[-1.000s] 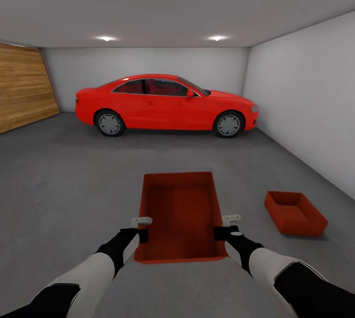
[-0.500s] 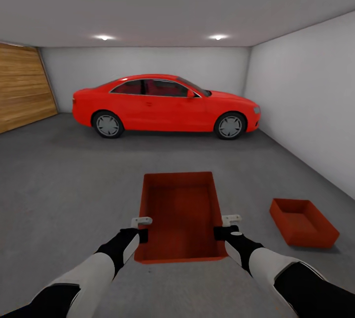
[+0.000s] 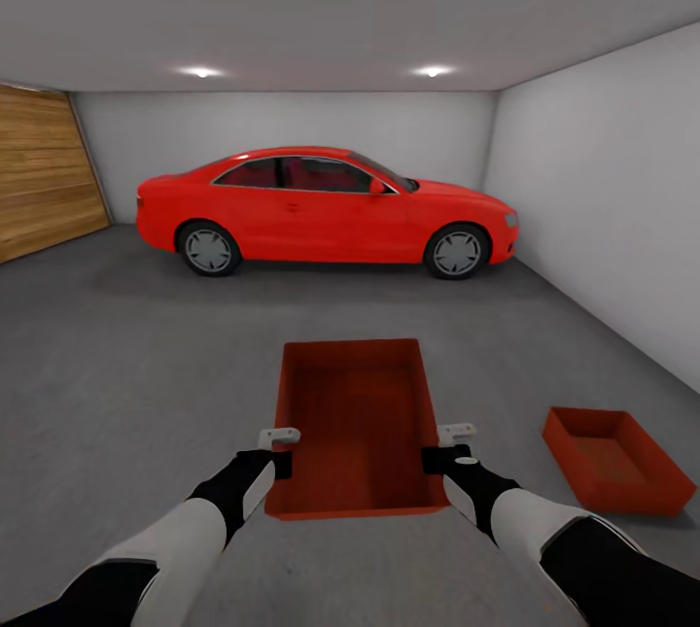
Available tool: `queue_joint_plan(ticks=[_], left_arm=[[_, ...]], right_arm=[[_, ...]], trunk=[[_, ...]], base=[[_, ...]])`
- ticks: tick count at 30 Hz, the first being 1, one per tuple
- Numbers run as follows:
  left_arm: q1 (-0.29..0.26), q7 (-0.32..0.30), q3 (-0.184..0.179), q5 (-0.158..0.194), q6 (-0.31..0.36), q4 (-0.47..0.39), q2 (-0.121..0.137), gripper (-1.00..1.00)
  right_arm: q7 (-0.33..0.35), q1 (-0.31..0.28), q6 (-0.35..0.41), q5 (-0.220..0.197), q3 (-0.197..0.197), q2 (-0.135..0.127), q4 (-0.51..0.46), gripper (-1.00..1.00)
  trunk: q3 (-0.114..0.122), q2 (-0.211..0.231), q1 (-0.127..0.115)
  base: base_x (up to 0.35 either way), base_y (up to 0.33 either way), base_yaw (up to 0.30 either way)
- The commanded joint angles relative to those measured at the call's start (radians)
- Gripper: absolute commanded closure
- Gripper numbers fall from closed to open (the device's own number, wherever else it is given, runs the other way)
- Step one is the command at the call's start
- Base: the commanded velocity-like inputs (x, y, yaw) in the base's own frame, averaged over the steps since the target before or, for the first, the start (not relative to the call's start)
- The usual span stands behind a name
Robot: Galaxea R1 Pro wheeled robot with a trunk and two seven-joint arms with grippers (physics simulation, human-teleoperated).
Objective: Move the two storage containers from the living room to the garage. In the garage, place one container on the floor and stack the other container on top of it (either order is fine).
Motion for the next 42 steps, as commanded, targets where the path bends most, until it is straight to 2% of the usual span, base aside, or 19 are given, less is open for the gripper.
queue_joint_plan(ticks=[1,42], left_arm=[[0.0,0.016,-0.007,-0.03,-0.001,-0.005,0.002,1.0],[-0.001,0.016,-0.007,-0.03,-0.002,-0.005,0.002,1.0]], right_arm=[[-0.005,-0.001,-0.006,-0.02,-0.016,0.0,0.021,1.0],[-0.005,-0.002,-0.006,-0.02,-0.016,0.0,0.021,1.0]], trunk=[[-0.002,-0.002,0.001],[-0.002,-0.002,0.001]], base=[[0.323,0.0,0.0],[0.323,0.0,0.0]])
